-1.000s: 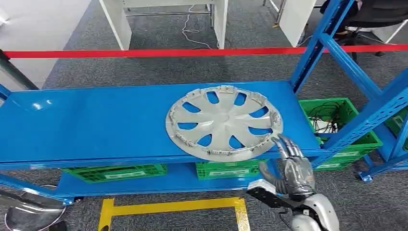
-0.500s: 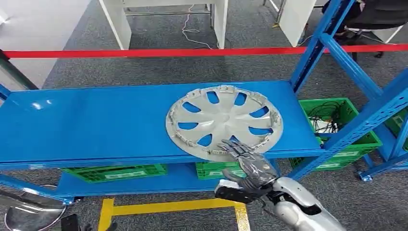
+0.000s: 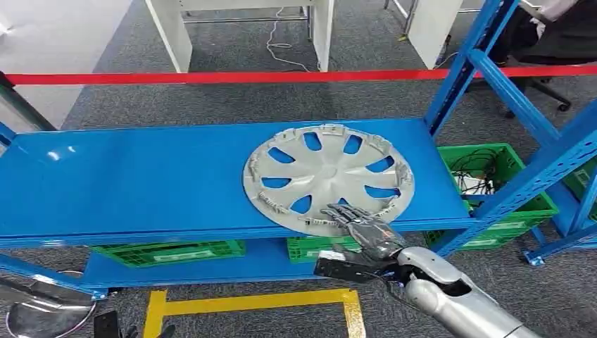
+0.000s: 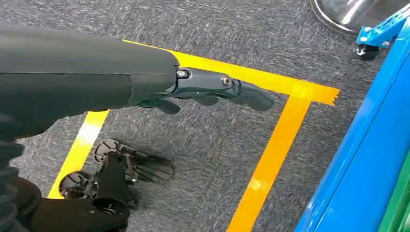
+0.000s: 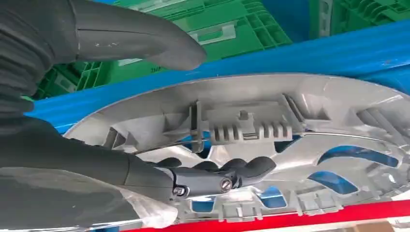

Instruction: Take the parts from the cabinet and place them on the table.

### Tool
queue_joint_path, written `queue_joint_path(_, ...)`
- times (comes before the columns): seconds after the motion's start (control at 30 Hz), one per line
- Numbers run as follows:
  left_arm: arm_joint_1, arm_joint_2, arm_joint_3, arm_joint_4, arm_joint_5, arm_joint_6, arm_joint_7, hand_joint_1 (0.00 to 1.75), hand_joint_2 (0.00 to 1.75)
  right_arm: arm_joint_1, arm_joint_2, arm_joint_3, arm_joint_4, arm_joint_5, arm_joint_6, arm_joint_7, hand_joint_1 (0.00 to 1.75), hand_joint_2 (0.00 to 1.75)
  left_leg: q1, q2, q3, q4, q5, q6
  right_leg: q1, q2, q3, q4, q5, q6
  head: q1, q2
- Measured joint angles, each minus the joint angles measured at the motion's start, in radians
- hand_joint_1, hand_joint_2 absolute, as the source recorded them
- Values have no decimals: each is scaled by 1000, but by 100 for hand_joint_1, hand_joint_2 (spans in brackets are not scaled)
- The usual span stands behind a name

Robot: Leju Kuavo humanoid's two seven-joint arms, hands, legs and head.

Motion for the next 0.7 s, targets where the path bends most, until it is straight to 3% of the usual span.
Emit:
queue_joint_path(0.4, -2, 0, 0, 2, -7, -12, 0, 0, 175, -38, -10, 17, 47, 65, -4, 45, 0, 175, 0, 0, 0, 1, 0, 0, 0, 0, 1, 0, 0, 1, 0, 0)
queue_joint_path(0.43, -2, 0, 0, 2, -7, -13, 0, 0, 175, -41, -10, 20, 52, 75, -1, 52, 162, 175, 0, 0, 0, 1, 0, 0, 0, 0, 1, 0, 0, 1, 0, 0)
queue_joint_path(0.47, -2, 0, 0, 2, -7, -14, 0, 0, 175, -46, -10, 22, 57, 82, 3, 58, 175, 175, 0, 0, 0, 1, 0, 0, 0, 0, 1, 0, 0, 1, 0, 0)
queue_joint_path(0.7, -2, 0, 1, 3, -9, -16, 0, 0, 175, -96, -30, 42, 93, 158, 55, 111, 175, 175, 0, 0, 0, 2, 0, 0, 0, 0, 1, 0, 1, 2, 0, 0)
